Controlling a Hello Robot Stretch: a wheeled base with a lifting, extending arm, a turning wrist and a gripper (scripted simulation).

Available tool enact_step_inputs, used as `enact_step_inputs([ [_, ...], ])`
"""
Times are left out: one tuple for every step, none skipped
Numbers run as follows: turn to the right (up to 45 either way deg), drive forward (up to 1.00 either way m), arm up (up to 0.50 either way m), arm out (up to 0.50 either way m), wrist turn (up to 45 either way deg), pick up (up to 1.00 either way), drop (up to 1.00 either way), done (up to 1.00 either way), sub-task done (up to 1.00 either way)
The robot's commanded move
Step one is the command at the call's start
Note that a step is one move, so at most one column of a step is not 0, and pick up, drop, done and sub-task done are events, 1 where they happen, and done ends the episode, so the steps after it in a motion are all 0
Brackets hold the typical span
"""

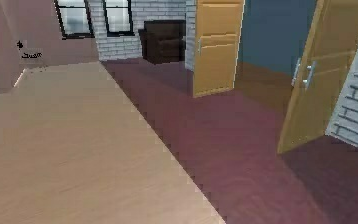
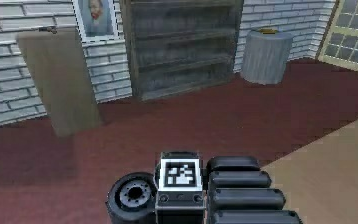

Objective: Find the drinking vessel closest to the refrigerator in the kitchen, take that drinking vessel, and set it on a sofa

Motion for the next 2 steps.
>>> enact_step_inputs([
  [0.0,1.00,0.00,0.00,0.0,0.00,0.00,0.00,0.00],
  [0.0,1.00,0.00,0.00,0.0,0.00,0.00,0.00,0.00],
])
